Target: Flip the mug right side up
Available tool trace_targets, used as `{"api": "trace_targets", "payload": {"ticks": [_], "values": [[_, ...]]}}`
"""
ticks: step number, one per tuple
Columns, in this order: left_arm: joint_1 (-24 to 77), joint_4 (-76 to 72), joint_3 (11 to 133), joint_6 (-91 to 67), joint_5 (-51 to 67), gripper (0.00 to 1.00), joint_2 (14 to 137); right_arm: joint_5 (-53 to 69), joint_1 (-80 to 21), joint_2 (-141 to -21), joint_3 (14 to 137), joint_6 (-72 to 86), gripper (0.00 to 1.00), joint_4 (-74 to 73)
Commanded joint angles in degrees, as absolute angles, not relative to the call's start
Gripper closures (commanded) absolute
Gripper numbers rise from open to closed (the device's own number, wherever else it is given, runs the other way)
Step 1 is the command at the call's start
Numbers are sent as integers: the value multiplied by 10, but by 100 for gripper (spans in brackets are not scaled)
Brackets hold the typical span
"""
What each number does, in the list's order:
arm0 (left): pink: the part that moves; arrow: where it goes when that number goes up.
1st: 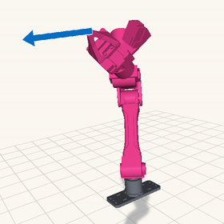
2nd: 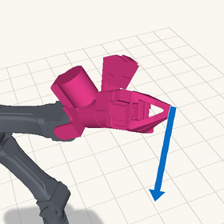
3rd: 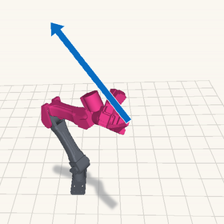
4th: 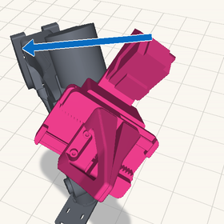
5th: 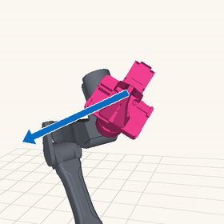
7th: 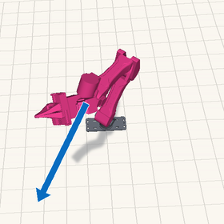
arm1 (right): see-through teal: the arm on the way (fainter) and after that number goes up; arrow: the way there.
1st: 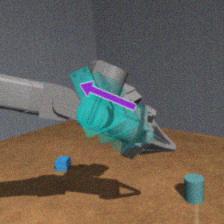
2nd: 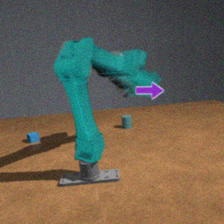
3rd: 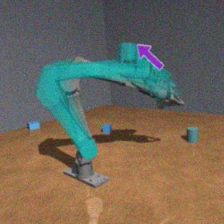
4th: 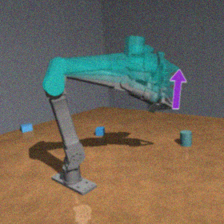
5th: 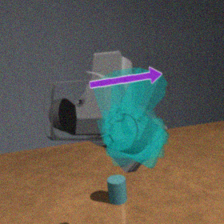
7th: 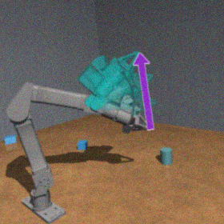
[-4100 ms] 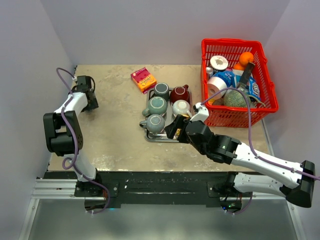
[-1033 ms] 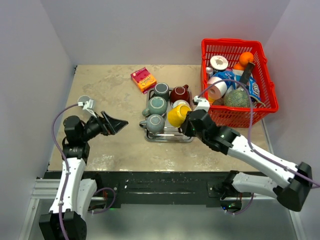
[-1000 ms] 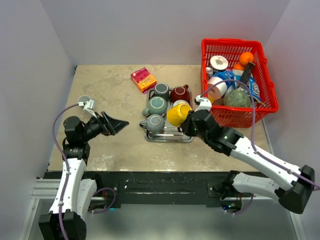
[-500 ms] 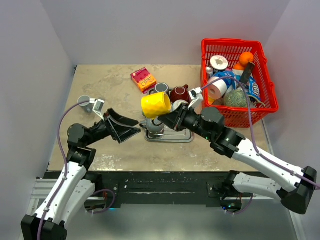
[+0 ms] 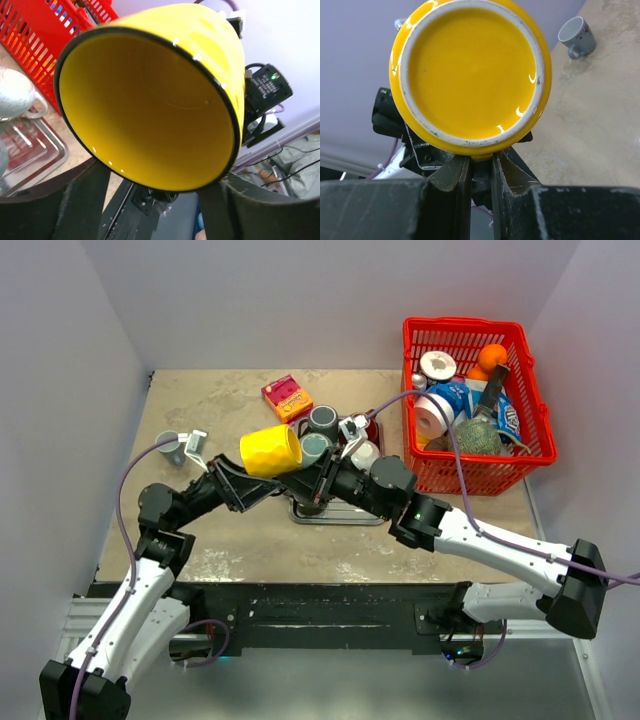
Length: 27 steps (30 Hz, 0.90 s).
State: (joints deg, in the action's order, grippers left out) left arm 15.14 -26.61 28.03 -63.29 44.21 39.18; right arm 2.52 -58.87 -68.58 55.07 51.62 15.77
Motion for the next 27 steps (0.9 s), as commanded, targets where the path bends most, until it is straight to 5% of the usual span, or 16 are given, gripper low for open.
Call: {"api": "trace_targets", "payload": {"ticks": [1,5,12,27], "values": [[153,-330,272,-688,408,36,379,36,-604,-673,586,535,100,292],[153,-338,275,-695,416,38,376,26,-605,-669,576,541,100,308],[154,-351,278,-704,429,28,378,22,-606,-663,566,549,100,328],[156,-380,268,-722,426,64,378,46,-606,-674,552,573,100,363]]}}
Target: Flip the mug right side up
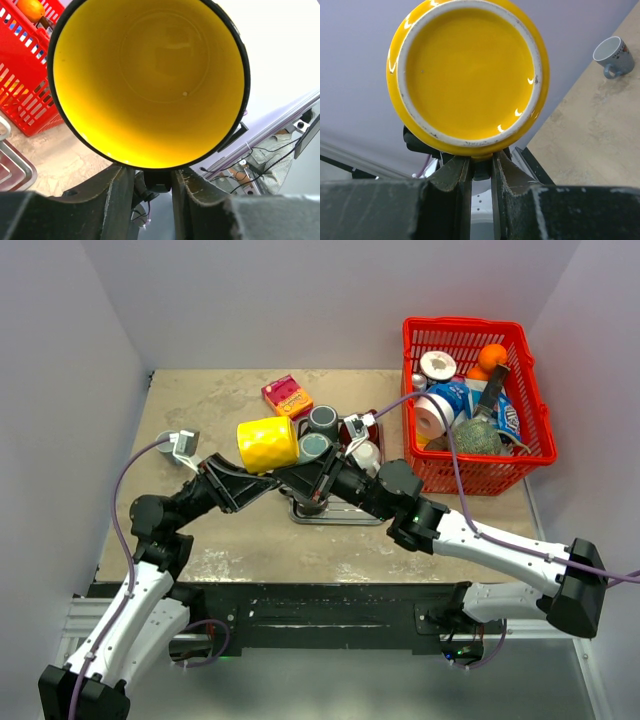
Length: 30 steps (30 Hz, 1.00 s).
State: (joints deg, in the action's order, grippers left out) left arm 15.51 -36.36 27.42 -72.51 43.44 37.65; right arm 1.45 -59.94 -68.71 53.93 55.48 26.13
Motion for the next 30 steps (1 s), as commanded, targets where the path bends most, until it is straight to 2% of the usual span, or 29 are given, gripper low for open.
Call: {"api": "trace_targets", "payload": {"ticks": [1,4,6,7,11,15,18,19,21,26,27,28,30], "values": [[156,-380,268,-722,425,68,378,47,-606,-676,551,575,100,363],[156,-380,267,-722,418,69,380,50,-606,-679,546,579,100,369],[156,-376,267,-726,408,59,381,50,-607,-680,542,584,100,376],[156,-373,268,-729,403,57,381,48,-608,-681,536,586,100,381],[156,-367,264,-737,367,58,374,47,-613,-689,521,599,100,417],[156,-366,263,-737,352,67,372,47,-620,-701,517,606,100,426],[156,-364,261,-739,342,81,370,44,-624,-709,517,606,100,430],[156,-363,261,-738,338,91,370,44,-625,-711,517,607,100,431],[157,-355,260,-735,332,100,369,40,-627,-712,514,608,100,427],[157,-329,265,-710,321,100,362,18,-627,-703,512,603,100,377],[157,-316,267,-701,317,100,360,9,-628,-701,512,599,96,369],[157,-308,268,-695,316,100,359,4,-628,-698,511,598,80,354],[157,-285,278,-679,310,100,357,-10,-627,-693,512,592,63,337]]}}
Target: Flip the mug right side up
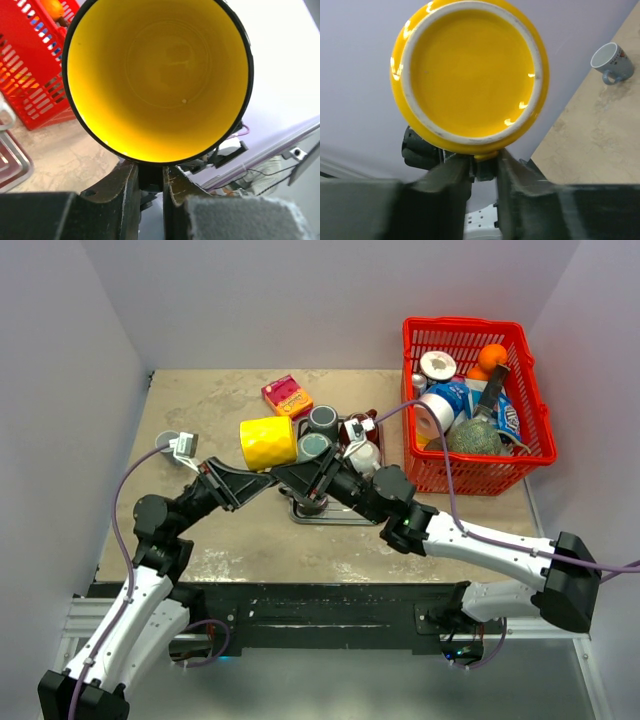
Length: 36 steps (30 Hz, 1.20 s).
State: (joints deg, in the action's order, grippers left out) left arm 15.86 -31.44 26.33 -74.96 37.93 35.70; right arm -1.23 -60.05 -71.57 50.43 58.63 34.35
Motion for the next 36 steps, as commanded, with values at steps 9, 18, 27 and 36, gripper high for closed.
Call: {"api": "trace_targets", "payload": {"ticks": [9,18,27,36], "values": [[157,-123,359,-563,272,100,367,-96,-628,-656,513,583,11,203],[157,143,507,-353,116,100,450,-221,-627,-587,498,627,7,-13],[157,195,577,-223,-60,100,624,-286,-628,-497,484,630,7,-146],[120,167,634,-209,-140,100,780,-299,-627,-460,497,626,6,-213]]}}
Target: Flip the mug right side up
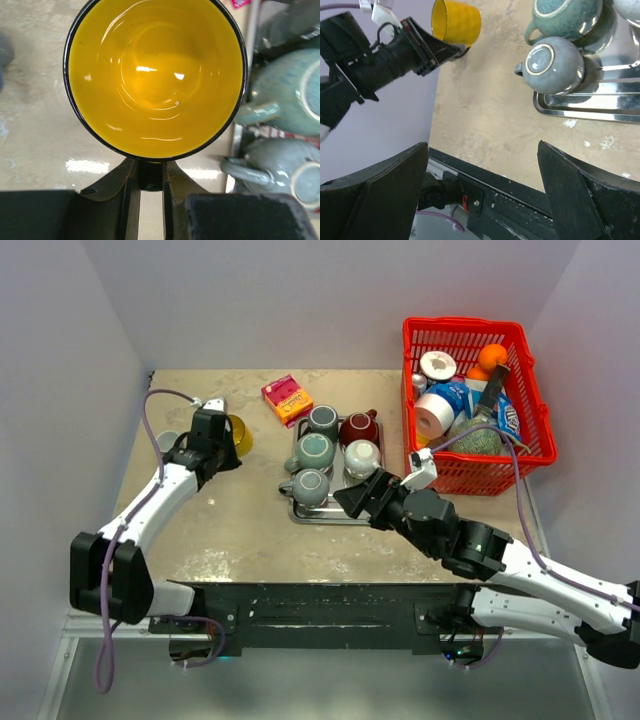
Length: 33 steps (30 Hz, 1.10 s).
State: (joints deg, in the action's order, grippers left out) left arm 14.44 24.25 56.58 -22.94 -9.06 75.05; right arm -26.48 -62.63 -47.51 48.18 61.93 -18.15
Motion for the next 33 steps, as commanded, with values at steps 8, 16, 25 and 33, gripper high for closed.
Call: {"api": "trace_targets", "payload": {"ticks": [8,16,25,33], "values": [[49,149,658,-213,-142,100,883,-322,-627,-424,466,659,6,-232],[39,154,691,-201,-170,100,954,-327,-627,-399,454,666,6,-240],[36,188,740,-186,-186,100,1015,-313,-627,-409,452,665,6,-229],[30,224,784,-172,-169,85,1059,-307,-627,-416,449,671,6,-224]]}}
